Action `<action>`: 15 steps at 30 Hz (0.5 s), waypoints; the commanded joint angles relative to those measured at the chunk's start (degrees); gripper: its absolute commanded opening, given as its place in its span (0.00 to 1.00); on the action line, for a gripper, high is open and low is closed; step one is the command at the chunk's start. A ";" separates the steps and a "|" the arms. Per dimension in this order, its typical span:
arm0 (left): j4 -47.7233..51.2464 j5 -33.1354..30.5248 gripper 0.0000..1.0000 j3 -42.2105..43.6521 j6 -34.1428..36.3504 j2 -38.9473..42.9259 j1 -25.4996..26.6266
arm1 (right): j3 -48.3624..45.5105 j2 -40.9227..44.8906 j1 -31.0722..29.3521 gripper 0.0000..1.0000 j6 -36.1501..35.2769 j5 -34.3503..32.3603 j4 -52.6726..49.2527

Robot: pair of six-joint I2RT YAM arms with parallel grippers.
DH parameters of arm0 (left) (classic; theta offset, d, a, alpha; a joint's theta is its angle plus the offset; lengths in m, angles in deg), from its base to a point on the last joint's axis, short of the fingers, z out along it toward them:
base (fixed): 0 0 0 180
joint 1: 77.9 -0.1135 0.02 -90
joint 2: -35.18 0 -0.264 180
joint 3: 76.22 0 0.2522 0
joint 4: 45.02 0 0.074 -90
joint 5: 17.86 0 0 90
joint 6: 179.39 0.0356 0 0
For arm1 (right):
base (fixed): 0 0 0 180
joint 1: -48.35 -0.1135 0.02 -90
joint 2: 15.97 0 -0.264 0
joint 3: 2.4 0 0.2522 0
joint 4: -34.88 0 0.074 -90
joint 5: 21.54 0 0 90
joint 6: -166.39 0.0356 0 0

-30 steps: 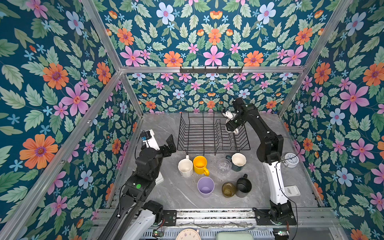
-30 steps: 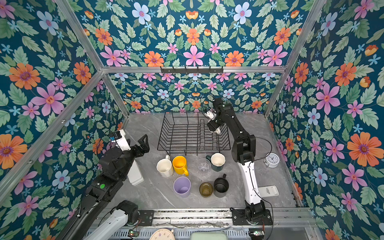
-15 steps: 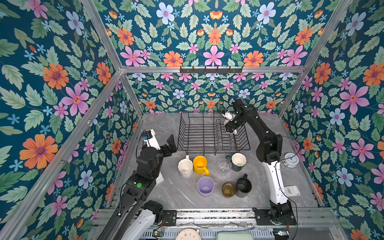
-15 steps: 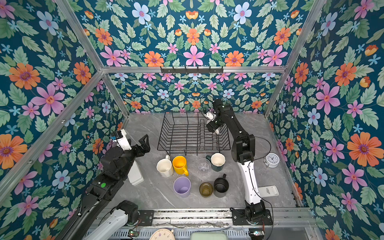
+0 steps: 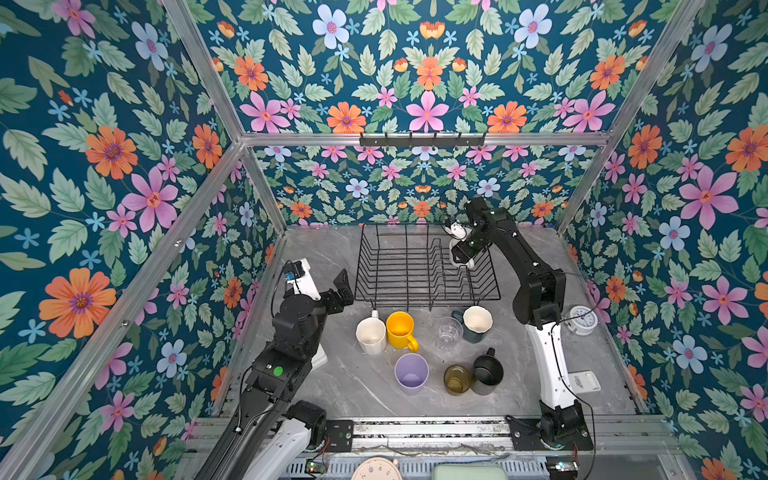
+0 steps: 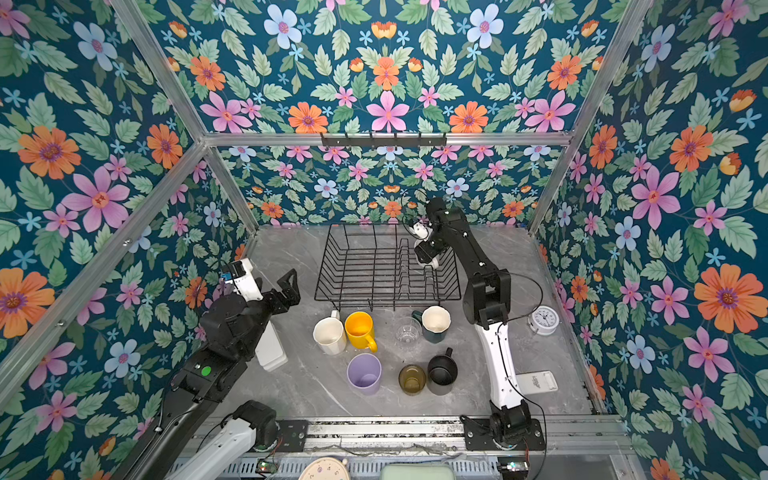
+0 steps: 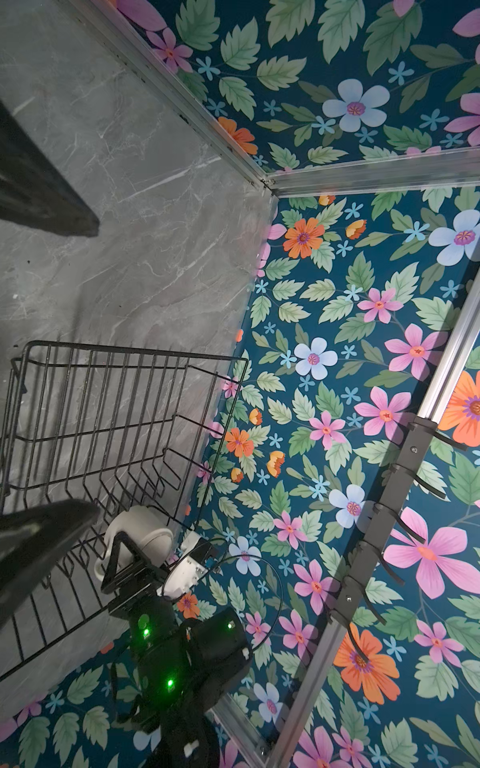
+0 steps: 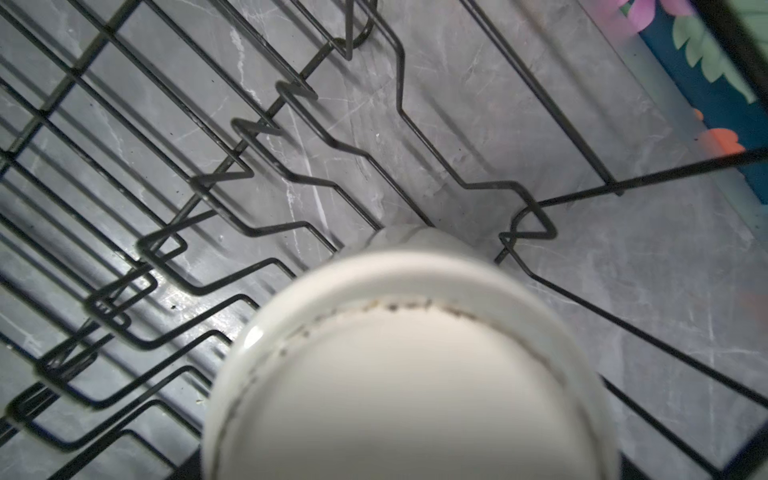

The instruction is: Load the cups into the dish rack

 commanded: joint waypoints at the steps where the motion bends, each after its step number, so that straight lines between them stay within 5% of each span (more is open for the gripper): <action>1: -0.99 -0.03 1.00 -0.15 -0.45 0.10 -0.10 | 0.10 1.43 -0.07 0.65 -0.18 1.19 0.09; 15: -1.08 0.25 1.00 -0.04 -0.39 0.10 -0.08 | -6.20 7.08 0.14 0.55 -3.88 0.98 1.26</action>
